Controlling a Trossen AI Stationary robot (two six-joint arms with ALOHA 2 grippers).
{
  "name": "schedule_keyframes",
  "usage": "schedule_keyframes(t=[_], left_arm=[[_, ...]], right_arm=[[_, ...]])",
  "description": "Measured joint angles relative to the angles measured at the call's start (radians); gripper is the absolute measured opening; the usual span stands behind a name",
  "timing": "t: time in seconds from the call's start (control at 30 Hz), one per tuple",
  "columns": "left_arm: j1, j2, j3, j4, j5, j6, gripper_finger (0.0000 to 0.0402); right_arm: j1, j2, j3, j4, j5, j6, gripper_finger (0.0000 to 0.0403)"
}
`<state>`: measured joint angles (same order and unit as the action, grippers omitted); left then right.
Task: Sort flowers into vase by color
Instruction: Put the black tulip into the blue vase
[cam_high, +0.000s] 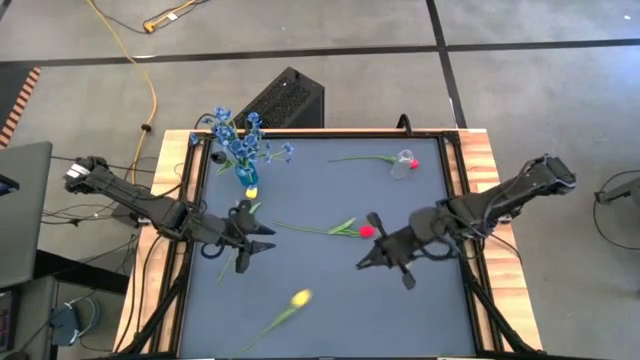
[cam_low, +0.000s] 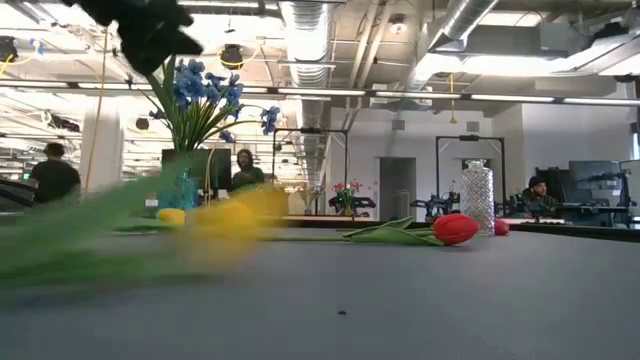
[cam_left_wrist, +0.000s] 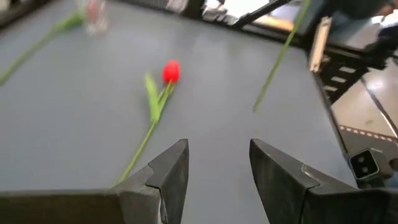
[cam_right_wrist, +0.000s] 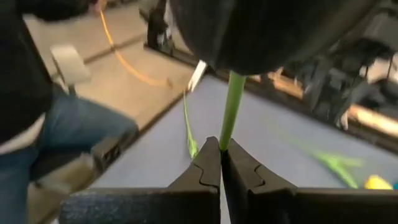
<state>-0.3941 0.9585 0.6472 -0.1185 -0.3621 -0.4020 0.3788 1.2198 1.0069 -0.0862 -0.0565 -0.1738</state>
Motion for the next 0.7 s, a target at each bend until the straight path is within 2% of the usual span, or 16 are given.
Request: schedule_keyframes(t=[0.17,0.27,0.33,0.43,0.53,0.7], left_arm=[[-0.001,0.082,0.000,0.146,-0.002,0.140,0.0158],[0.000,0.126,0.000,0.109,-0.018,0.161,0.0158],[0.001,0.138,0.000,0.087,0.010,0.151,0.0158],[0.001,0.119,0.000,0.061,0.075,0.114,0.0158],[0.001,0.082,0.000,0.032,0.096,0.079,0.0158],[0.001,0.019,0.000,0.019,0.135,0.084,0.0158]], right_arm=[[-0.082,0.080,0.000,0.146,-0.025,-0.008,0.0024],[-0.127,0.126,-0.001,0.160,-0.026,-0.004,0.0025],[-0.146,0.152,-0.002,0.167,-0.053,0.016,0.0027],[-0.164,0.174,-0.002,0.188,-0.152,0.054,0.0027],[-0.162,0.178,-0.002,0.208,-0.219,0.069,0.0026],[-0.144,0.178,-0.002,0.297,-0.239,0.068,0.0027]])
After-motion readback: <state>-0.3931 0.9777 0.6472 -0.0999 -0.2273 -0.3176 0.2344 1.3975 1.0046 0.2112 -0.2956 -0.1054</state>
